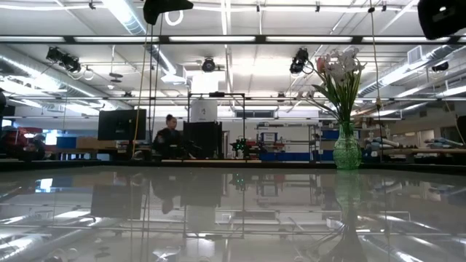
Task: Sort flowers into vase by color
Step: Return to Home Position
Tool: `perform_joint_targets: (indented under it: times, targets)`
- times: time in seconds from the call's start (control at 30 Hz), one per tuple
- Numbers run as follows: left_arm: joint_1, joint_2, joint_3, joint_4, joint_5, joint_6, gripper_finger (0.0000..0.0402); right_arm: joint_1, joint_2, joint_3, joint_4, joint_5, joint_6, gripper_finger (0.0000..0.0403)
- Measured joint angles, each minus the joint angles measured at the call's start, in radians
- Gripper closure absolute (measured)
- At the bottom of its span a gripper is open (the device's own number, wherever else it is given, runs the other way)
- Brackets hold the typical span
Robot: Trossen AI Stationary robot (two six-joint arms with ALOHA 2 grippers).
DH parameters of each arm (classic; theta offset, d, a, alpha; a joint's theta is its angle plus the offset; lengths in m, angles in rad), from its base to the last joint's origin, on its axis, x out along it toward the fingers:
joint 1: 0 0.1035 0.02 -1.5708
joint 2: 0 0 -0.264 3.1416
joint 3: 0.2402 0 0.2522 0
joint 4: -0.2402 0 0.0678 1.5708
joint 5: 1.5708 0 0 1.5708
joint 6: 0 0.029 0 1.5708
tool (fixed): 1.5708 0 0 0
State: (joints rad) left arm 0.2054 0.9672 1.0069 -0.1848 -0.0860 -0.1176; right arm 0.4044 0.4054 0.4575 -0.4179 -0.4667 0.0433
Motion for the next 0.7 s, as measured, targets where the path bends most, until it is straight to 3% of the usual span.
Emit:
perform_joint_targets:
  times: [0.23,0.5,0.7]
  targets:
    - [0.000,0.000,0.000,0.000,0.000,0.000,0.0200,0.000,0.016,0.117,-0.158,0.046,0.054,0.0144]
    - [0.000,0.000,0.000,0.000,0.000,0.000,0.0200,0.000,0.003,0.297,-0.386,0.109,0.005,0.0144]
    - [0.000,0.000,0.000,-0.001,0.000,0.000,0.0200,0.000,0.000,0.443,-0.369,0.182,-0.021,0.0144]
